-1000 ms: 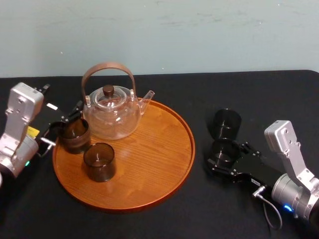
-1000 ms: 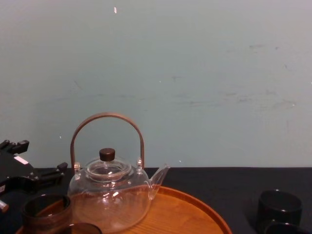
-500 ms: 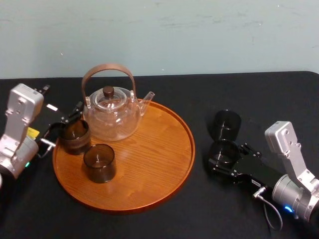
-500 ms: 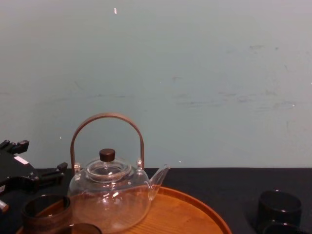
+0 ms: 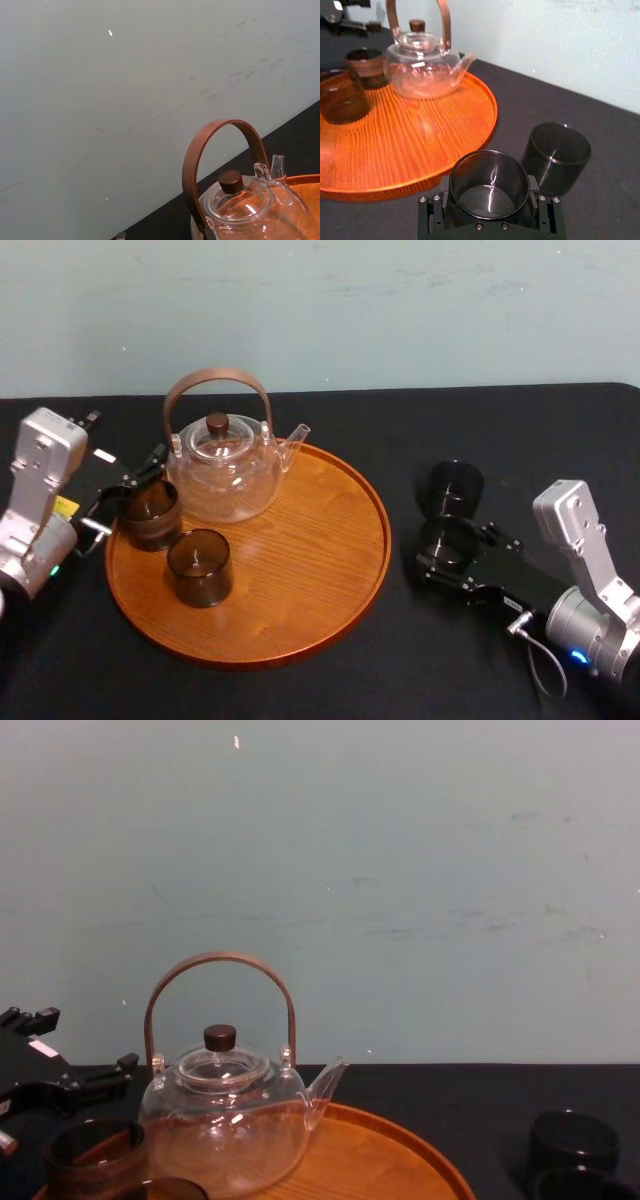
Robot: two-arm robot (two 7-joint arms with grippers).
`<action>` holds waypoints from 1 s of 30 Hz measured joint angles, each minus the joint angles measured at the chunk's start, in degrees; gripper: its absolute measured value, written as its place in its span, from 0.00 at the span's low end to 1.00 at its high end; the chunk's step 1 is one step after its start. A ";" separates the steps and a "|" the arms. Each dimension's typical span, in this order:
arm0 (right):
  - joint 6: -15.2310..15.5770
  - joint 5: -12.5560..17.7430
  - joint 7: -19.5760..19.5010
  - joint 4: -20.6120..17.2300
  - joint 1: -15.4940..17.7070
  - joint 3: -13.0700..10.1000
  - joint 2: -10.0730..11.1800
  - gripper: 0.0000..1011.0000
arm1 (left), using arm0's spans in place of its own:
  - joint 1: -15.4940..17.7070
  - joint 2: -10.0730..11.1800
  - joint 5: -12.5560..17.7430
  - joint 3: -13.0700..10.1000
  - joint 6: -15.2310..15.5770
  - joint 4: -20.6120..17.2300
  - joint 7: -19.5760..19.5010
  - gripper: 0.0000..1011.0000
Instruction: Pick up the glass from the table and place it on the tray.
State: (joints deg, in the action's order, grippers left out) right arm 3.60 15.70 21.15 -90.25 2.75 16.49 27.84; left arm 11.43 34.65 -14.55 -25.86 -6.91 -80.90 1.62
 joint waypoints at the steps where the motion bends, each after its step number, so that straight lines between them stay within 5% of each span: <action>1: -0.08 -0.01 0.08 -0.17 0.00 -0.04 0.00 0.89 | 0.00 0.00 0.00 0.00 0.00 0.00 0.00 0.99; 16: -0.16 -1.49 2.90 -4.50 -1.69 3.13 -0.47 0.90 | 0.00 0.00 0.00 0.00 0.00 0.00 0.00 0.99; 30: -0.70 -4.93 3.78 -1.49 -6.19 9.34 -4.25 0.89 | 0.00 0.00 0.00 0.00 0.00 0.00 0.00 0.99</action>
State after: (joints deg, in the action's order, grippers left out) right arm 2.89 10.76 24.92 -91.74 -3.44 25.83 23.60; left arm 11.43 34.65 -14.55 -25.86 -6.91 -80.90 1.62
